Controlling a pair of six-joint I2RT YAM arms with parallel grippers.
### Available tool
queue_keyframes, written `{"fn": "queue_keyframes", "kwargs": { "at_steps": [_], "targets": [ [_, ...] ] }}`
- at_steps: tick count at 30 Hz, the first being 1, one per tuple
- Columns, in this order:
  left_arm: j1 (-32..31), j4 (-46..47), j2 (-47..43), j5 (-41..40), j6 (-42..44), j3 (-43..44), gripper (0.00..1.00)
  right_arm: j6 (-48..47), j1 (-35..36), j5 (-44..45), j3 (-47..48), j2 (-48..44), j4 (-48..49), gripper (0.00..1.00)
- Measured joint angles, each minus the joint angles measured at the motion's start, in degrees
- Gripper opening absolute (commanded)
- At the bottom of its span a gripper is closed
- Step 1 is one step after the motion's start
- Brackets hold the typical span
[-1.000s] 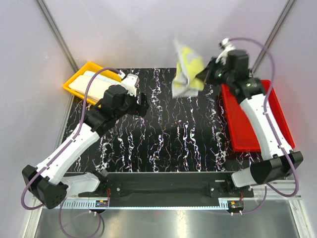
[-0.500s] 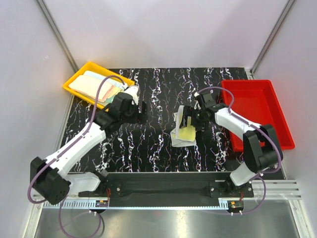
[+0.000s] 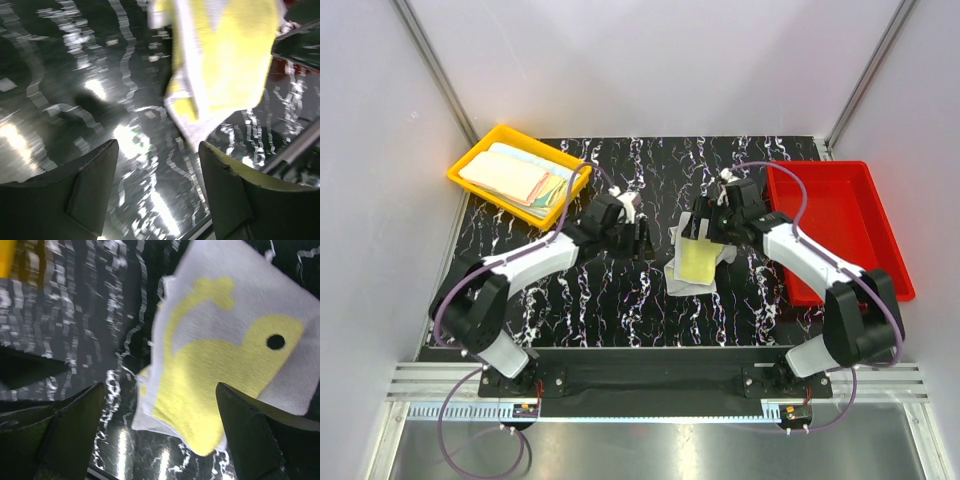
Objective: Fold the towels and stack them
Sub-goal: Move the towel to the center of the board
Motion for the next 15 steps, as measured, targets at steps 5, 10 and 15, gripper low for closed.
{"fn": "queue_keyframes", "kwargs": {
  "at_steps": [5, 10, 15],
  "targets": [
    [-2.75, 7.58, 6.14, 4.28, -2.05, 0.24, 0.6, 0.39, -0.31, -1.51, -1.7, -5.81, 5.77, 0.95],
    [-4.59, 11.65, 12.22, 6.62, -3.52, 0.9, 0.57, -1.9, -0.63, 1.25, 6.95, -4.04, 0.79, 0.88],
    [-5.79, 13.68, 15.3, 7.67, -4.09, 1.11, 0.57, -2.78, -0.72, 2.51, 7.43, -4.22, -0.26, 0.86]
  ]
}}
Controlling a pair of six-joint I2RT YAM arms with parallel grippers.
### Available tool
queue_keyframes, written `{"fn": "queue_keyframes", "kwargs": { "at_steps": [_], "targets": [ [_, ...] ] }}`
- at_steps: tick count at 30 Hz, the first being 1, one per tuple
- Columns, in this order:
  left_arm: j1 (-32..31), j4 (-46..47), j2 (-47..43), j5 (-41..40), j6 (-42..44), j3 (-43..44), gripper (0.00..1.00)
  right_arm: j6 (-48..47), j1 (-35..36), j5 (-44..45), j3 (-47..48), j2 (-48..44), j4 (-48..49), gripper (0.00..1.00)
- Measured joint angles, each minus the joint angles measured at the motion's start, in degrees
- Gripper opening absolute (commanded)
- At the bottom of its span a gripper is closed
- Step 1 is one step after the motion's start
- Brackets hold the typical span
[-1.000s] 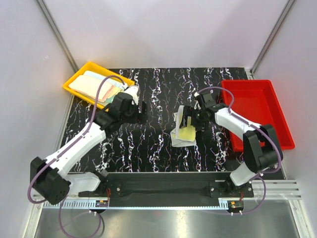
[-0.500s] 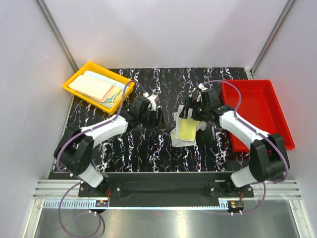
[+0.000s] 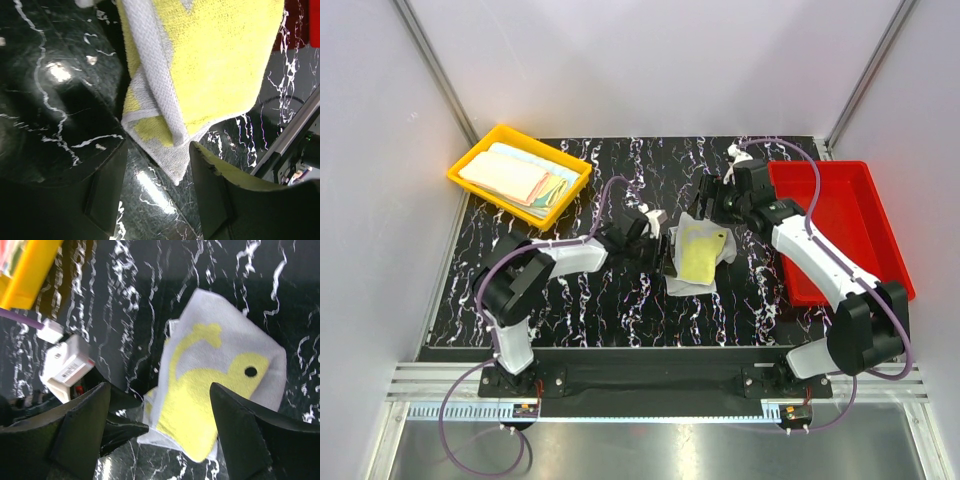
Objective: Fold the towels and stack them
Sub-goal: Move the towel to the center of the board, then flatten out the crumpled towel
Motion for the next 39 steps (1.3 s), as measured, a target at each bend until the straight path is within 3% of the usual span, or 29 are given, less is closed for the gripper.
{"fn": "queue_keyframes", "kwargs": {
  "at_steps": [7, 13, 16, 18, 22, 26, 30, 34, 39],
  "targets": [
    [-0.9, 1.6, 2.43, 1.07, -0.28, 1.84, 0.56, 0.02, 0.0, 0.44, -1.77, 0.04, -3.43, 0.86],
    [-1.01, 2.16, 4.2, 2.23, -0.42, 3.23, 0.47, 0.0, 0.0, 0.5, -1.77, 0.04, -3.74, 0.86],
    [-1.07, 2.23, 4.55, 2.78, -0.63, 3.41, 0.39, 0.0, 0.0, 0.7, -1.9, 0.04, -3.72, 0.86],
    [-1.29, 2.47, 4.74, 3.1, -0.87, 3.43, 0.22, 0.02, 0.0, 0.94, -2.21, 0.04, -3.74, 0.85],
    [-1.75, 2.56, 5.2, 4.07, -1.36, 3.91, 0.0, 0.02, 0.0, 1.33, -2.43, 0.04, -3.8, 0.82],
    [-1.84, 1.7, 5.01, 5.07, -1.03, 4.85, 0.0, -0.13, -0.22, 1.09, -2.4, 0.15, -4.26, 0.77],
    [-1.81, -4.9, 1.4, 4.48, 1.22, 5.05, 0.02, -1.22, -1.66, -1.36, 0.04, 2.78, -6.4, 0.68],
    [-0.94, -12.74, -5.35, 2.89, 4.76, 5.09, 0.07, -4.09, -2.6, -4.33, 6.29, 9.27, -7.69, 0.61],
    [3.65, -16.85, -8.5, 2.34, 7.43, 4.07, 0.02, -8.68, -2.69, -10.58, 15.89, 19.82, -8.37, 0.5]
  ]
}}
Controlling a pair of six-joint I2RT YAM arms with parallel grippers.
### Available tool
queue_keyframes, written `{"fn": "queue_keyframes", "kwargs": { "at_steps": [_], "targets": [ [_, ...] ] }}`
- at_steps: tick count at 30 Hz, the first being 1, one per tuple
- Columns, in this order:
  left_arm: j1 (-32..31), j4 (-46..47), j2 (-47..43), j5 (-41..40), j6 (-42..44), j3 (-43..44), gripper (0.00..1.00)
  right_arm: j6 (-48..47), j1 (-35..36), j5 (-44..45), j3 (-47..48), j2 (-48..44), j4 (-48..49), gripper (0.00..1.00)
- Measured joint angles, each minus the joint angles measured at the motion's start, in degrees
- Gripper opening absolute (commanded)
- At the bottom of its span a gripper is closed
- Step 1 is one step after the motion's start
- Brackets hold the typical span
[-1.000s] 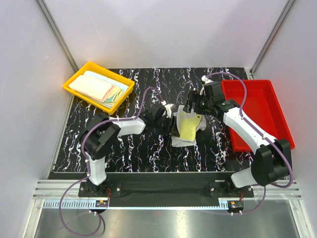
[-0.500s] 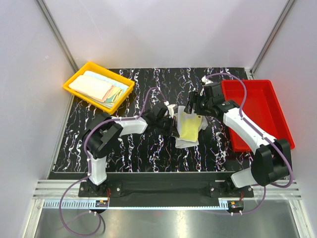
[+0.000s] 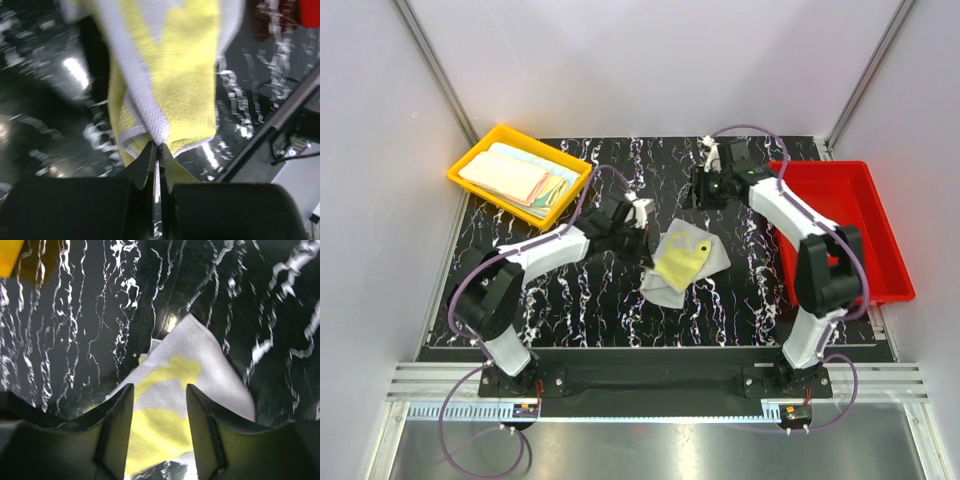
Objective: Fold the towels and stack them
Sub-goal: Flatten out the crumpled towel
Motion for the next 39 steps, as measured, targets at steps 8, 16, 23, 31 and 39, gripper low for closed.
{"fn": "queue_keyframes", "kwargs": {
  "at_steps": [8, 16, 23, 31, 39],
  "targets": [
    [3.56, -6.67, 4.02, -4.17, 0.42, -0.07, 0.34, -7.23, 0.0, -6.86, 18.4, 21.99, -4.52, 0.44],
    [5.53, -5.51, 4.46, -5.25, -0.72, -0.04, 0.49, -12.02, -0.04, -9.27, 23.19, 30.29, -8.9, 0.5],
    [5.73, -2.34, 4.44, -1.84, -0.79, -0.22, 0.51, -16.33, -0.04, -12.33, 25.92, 32.26, -10.36, 0.51],
    [5.68, -1.03, 4.44, -0.85, -1.68, -1.11, 0.51, -19.32, -0.04, -11.67, 26.38, 32.61, -11.3, 0.32],
    [5.68, -0.39, 4.44, 0.87, -1.77, -1.11, 0.49, -19.96, -0.07, -10.99, 25.73, 32.76, -11.02, 0.0]
  ]
}}
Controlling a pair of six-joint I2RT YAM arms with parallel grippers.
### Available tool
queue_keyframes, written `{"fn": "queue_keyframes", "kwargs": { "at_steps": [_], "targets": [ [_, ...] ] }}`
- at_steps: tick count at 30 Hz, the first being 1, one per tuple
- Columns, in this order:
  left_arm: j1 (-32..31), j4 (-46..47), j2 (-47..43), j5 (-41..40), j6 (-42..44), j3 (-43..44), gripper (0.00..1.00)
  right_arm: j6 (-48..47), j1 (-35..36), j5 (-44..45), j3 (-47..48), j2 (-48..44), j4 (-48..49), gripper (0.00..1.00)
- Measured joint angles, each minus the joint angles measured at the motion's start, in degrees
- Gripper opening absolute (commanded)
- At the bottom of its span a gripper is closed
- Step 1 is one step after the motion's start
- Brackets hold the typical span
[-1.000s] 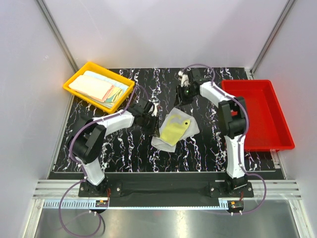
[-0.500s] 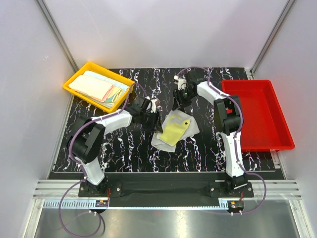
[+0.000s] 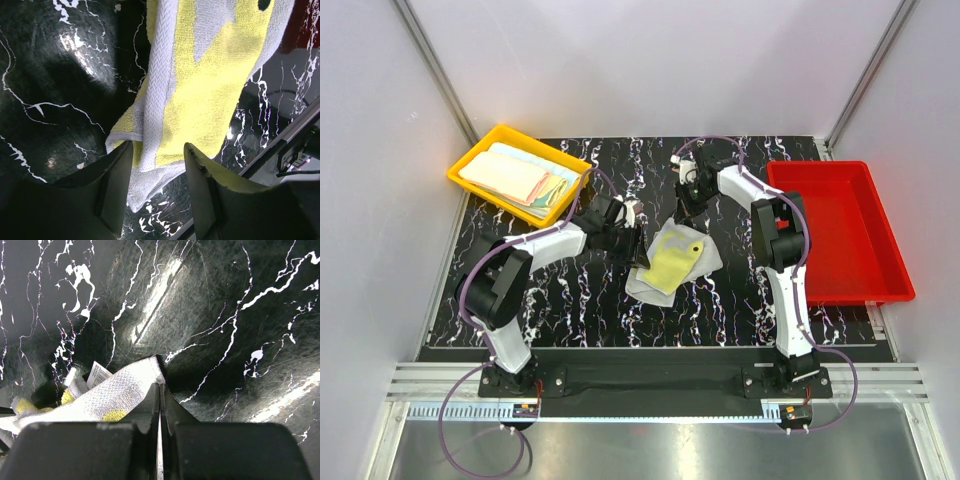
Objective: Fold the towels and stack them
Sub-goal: Flatten out the crumpled towel
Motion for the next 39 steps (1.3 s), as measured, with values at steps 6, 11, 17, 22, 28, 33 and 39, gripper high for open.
{"fn": "queue_keyframes", "kwargs": {
  "at_steps": [6, 11, 17, 22, 28, 33, 39],
  "targets": [
    [0.0, 0.92, 0.0, 0.63, 0.0, -1.57, 0.42, 0.02, 0.0, 0.0, 0.0, 0.0, -0.02, 0.0],
    [0.0, 1.18, 0.0, 1.29, -0.17, -3.04, 0.25, 0.44, 0.0, -0.04, -0.22, 0.0, 0.33, 0.0],
    [0.0, 2.64, 0.0, 3.04, -0.61, -3.1, 0.0, 2.56, 0.0, 0.02, -0.52, -0.04, 1.22, 0.0],
    [0.0, -0.42, 0.0, 3.34, 0.13, -0.96, 0.0, 5.22, 0.02, 2.8, -3.63, -2.73, 2.91, 0.0],
    [-0.02, -7.48, -2.21, 1.7, 3.13, 6.8, 0.0, 6.91, 0.0, 8.41, -7.89, -12.68, 2.99, 0.0],
    [-0.04, -14.82, -6.91, -2.27, 8.33, 12.63, 0.0, 9.49, 0.0, 15.34, -9.64, -25.7, 1.18, 0.0],
    [-0.92, -22.62, -14.14, -8.04, 15.45, 18.88, 0.0, 12.5, 0.0, 19.17, -11.93, -41.99, -1.2, 0.0]
  ]
}}
